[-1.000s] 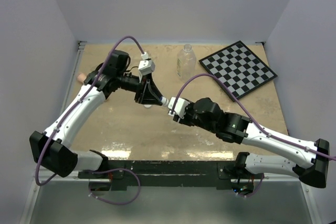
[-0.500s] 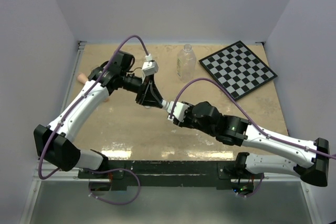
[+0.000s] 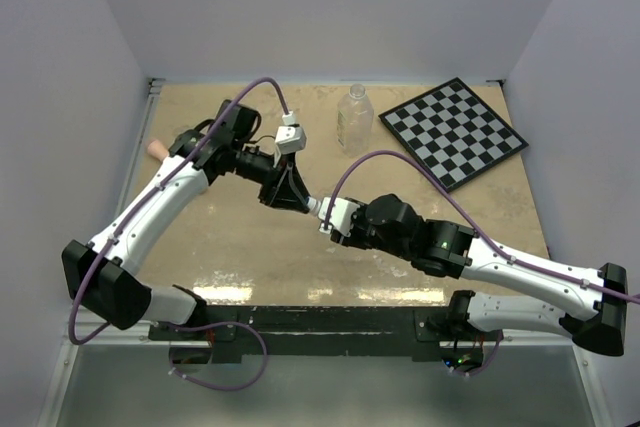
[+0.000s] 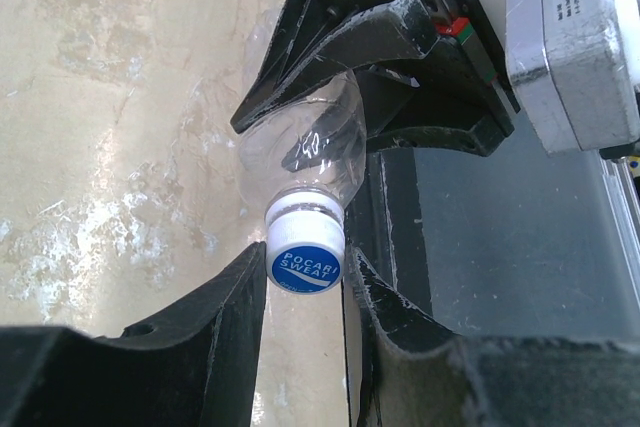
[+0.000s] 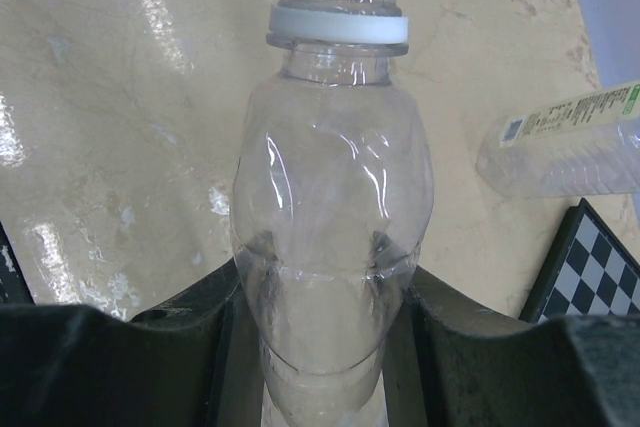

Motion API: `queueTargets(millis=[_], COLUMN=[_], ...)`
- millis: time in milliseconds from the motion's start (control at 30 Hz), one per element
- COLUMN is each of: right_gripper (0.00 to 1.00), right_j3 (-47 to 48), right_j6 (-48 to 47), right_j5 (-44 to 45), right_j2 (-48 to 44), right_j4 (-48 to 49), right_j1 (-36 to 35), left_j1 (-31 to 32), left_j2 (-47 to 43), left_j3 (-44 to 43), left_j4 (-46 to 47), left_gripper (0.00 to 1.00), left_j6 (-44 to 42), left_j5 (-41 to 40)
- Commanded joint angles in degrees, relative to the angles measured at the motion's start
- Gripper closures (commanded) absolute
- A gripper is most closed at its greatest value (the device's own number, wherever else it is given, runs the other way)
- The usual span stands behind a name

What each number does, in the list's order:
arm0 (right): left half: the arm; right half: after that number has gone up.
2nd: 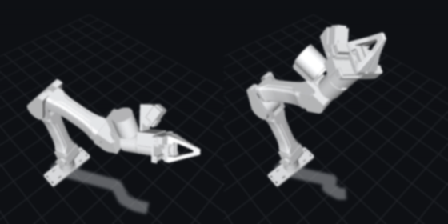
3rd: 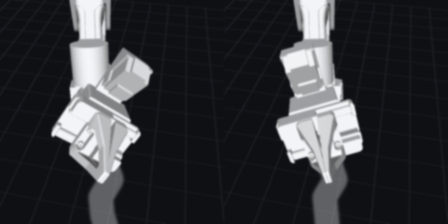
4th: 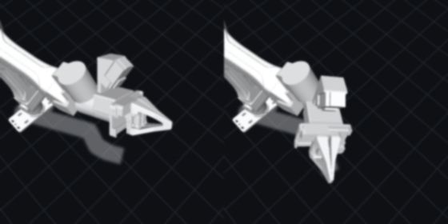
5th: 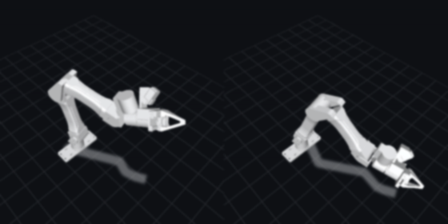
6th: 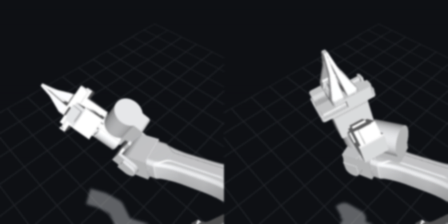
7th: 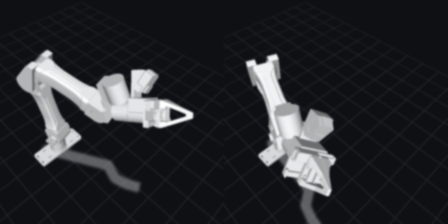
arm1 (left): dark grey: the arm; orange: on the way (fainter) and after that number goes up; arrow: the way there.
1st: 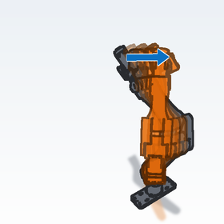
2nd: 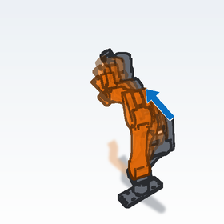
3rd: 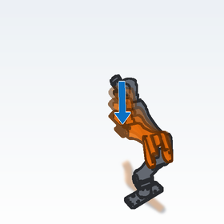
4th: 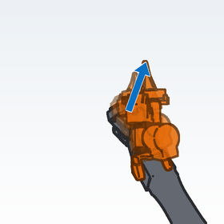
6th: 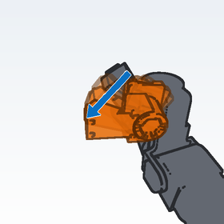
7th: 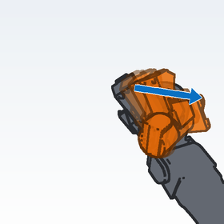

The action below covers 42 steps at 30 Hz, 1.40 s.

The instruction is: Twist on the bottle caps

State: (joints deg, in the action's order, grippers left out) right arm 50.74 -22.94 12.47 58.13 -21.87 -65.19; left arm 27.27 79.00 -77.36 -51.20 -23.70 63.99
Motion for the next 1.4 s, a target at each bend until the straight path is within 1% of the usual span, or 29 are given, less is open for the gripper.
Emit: queueTargets(millis=[0, 200, 367, 467, 533, 633, 767, 833, 967, 1133, 1233, 1367], right_gripper=[0.75, 0.75, 0.76, 0.76, 0.76, 0.77, 0.77, 0.77, 0.77, 0.77, 0.77, 0.77], right_j3=[4.0, 3.8, 3.0, 2.6, 2.2, 1.3, 0.4, 0.1, -0.3, -0.8, -1.5, -2.7], right_j6=[0.9, 1.2, 0.7, 0.2, 0.1, -0.6, -1.6, -2.2, -2.8, -3.8, -4.9, -7.1], right_j5=[-5.2, -3.9, -1.1, 1.3, 2.7, 4.7, 7.9, 9.7, 13.4, 18.2, 23.0, 29.2], right_j2=[-0.6, -0.9, -1.4, -1.6, -2.1, -3.0, -3.6, -3.5, -2.5, -2.4, -2.6, -2.1], right_j4=[11.0, 11.8, 13.1, 13.3, 13.8, 14.9, 16.5, 17.0, 17.6, 19.3, 21.0, 23.9], right_j1=[-0.6, -0.6, -0.6, -0.6, -0.7, -1.1, -2.3, -3.3, -5.3, -8.1, -10.0, -13.4], left_j1=[2.0, 2.1, 2.2, 2.2, 2.2, 2.2, 2.2, 2.4, 2.5, 2.7, 2.8, 2.9], left_j2=[-1.0, -3.0, -3.1, -3.2, -3.9, -5.4, -6.6, -6.6, -6.8, -6.2, -5.8, -6.2], left_j3=[-0.7, 1.3, 2.6, 3.4, 4.4, 7.0, 8.5, 9.2, 9.6, 7.9, 7.6, 9.2], left_j4=[-0.2, 3.6, 8.0, 10.8, 14.4, 20.0, 22.9, 23.4, 22.6, 17.6, 15.3, 17.3], left_gripper=[1.00, 1.00, 1.00, 1.00, 1.00, 1.00, 1.00, 1.00, 1.00, 1.00, 1.00, 1.00], left_j6=[-3.7, -2.2, 5.0, 10.9, 16.1, 26.8, 35.8, 38.8, 41.3, 40.0, 40.4, 44.5], left_j5=[-0.4, -0.6, -0.6, -1.3, -2.4, -3.3, -5.9, -6.2, -6.7, -8.1, -9.0, -9.8])
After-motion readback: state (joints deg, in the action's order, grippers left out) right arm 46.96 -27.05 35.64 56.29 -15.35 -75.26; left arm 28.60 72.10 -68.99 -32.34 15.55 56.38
